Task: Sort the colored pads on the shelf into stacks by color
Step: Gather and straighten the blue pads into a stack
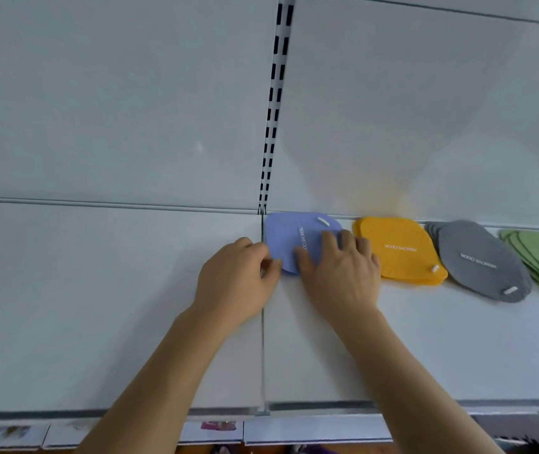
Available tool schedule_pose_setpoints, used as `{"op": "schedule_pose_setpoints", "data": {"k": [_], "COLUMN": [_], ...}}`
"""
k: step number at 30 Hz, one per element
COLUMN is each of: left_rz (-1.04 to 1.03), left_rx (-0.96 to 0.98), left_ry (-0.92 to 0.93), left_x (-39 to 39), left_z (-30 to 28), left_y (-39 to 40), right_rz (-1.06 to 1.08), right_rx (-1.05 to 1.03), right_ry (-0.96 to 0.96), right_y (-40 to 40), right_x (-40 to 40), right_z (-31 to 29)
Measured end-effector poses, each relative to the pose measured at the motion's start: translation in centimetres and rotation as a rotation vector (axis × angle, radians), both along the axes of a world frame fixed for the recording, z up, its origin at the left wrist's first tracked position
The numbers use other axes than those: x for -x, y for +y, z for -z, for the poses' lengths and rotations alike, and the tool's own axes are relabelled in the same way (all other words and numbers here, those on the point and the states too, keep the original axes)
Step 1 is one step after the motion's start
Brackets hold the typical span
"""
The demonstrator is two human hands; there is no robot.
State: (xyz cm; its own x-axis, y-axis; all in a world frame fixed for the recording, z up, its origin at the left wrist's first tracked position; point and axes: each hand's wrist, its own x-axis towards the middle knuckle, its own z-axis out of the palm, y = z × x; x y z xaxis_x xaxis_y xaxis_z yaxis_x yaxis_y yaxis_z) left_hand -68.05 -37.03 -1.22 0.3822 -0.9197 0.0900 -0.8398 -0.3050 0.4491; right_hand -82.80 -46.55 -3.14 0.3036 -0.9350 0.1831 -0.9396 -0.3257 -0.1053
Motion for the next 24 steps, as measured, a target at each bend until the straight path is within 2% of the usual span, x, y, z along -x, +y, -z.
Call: {"op": "schedule_pose_setpoints", "data": {"k": [3,6,10,14,17,21,24], "left_rz": [0.011,-0.007,-0.01,-0.075,-0.094,-0.114,0.033], "left_rx": [-0.011,-0.008,0.12,0.157,0.202,0.129,0.038], "left_ry": [0.051,0.109,0.248,0.581,0.747,0.76,0.858], "left_x": [-0.5,-0.7,0.4,0.2,-0.3,-0.8,-2.2], "left_z": [-0.4,-0.6,-0.3,-0.4,-1.2,-2.1,-3.2], "left_y": [-0.7,-1.6,-1.9,-2.8,-4.1,-4.6,-3.7], "right_rz": [0.017,0.021,0.031,-0.031,-0.125,-0.094,-0.118], "right_rx": [0.04,0.036,0.005,-0.052,-0.063,-0.086,-0.194], "right_ry": [-0.045,-0.173,-0.348,-0.51,-0.687,-0.99,-1.124], "right_y": [0.2,0.1,-0.1,0.0,0.2,0.5,0.4], "right_x": [0.1,0.1,0.4,0.7,1.1,1.8,3.0], "right_z": [0.5,0.9,0.8,0.4,-0.2,-2.6,-4.6]}}
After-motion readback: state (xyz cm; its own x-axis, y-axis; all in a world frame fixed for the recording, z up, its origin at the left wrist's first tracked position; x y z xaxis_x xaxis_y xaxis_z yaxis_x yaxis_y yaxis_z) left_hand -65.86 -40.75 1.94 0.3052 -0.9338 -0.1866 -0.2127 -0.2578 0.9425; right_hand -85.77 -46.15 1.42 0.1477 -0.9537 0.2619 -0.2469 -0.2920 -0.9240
